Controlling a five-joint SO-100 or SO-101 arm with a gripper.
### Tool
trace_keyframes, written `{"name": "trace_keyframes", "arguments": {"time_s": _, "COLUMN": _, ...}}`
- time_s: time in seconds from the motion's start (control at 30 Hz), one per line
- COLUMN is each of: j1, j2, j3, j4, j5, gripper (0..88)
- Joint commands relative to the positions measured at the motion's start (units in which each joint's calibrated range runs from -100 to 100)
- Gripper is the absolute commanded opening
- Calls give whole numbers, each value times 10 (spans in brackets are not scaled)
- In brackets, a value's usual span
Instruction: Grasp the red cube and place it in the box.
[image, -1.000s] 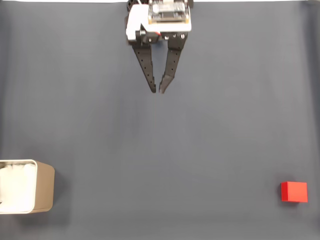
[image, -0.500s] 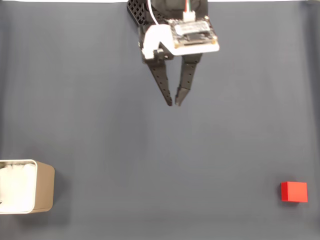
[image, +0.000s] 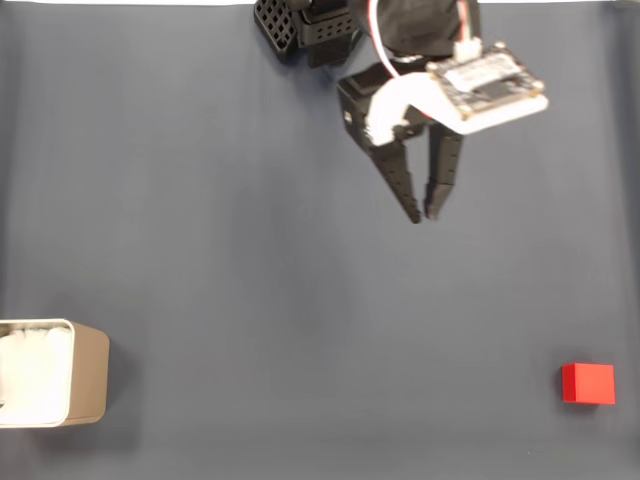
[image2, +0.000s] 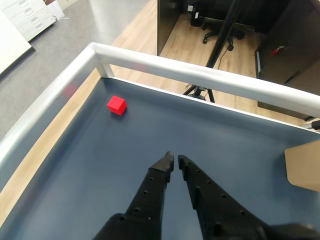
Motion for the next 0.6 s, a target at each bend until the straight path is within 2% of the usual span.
{"name": "trace_keyframes", "arguments": {"time_s": 0.0, "j1": -24, "j2": 17, "j3": -49, "j4": -5, "j5": 0, "gripper": 3}}
{"name": "trace_keyframes", "arguments": {"time_s": 0.57, "j1": -87, "j2": 153, "j3": -125, "j4": -34, "j5": 6, "gripper": 32}}
